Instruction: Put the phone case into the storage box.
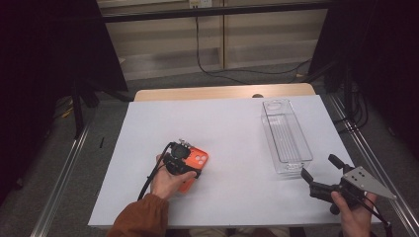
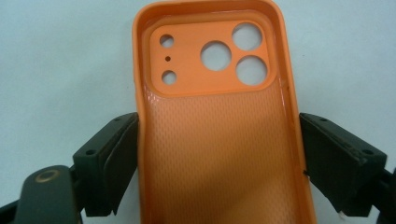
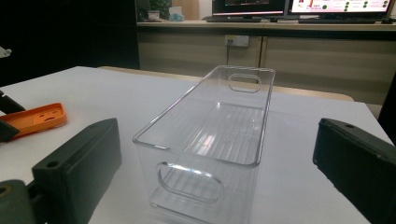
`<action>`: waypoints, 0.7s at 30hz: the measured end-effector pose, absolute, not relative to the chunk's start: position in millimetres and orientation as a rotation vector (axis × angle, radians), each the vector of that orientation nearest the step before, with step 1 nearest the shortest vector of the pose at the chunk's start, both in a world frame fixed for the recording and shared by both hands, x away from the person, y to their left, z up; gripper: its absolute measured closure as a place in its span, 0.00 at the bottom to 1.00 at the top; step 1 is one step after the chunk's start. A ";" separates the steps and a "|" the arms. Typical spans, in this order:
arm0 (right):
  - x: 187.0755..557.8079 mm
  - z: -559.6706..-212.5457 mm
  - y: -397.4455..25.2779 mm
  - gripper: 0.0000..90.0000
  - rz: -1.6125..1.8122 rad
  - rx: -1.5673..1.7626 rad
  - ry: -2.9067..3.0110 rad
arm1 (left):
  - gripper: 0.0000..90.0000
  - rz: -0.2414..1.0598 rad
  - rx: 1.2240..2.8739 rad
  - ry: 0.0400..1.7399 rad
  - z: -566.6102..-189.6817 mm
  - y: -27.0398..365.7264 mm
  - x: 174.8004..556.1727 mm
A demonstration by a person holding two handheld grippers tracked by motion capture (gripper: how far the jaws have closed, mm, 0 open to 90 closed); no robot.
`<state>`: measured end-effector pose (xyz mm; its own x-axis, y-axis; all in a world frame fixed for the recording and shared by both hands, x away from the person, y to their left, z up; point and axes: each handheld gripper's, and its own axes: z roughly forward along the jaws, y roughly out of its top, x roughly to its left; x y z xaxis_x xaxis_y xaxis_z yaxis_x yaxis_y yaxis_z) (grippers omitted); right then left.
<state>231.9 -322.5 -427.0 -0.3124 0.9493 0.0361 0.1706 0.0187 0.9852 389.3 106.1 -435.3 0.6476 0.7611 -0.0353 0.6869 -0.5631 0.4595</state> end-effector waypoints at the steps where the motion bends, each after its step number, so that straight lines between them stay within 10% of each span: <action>1: 232.4 -427.2 -322.5 0.00 1.364 1.175 1.573 | 0.18 0.232 2.434 1.120 -435.4 106.3 389.0; 21: 233.7 -427.4 -323.6 0.00 1.379 1.200 1.564 | 0.18 0.412 2.298 0.961 -412.2 105.1 364.5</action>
<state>233.7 -323.6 -427.4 -0.3078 0.9494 0.0617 0.1801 -0.0055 0.9836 364.5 105.1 -412.2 0.6885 0.7235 0.0499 0.5346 -0.5529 0.6391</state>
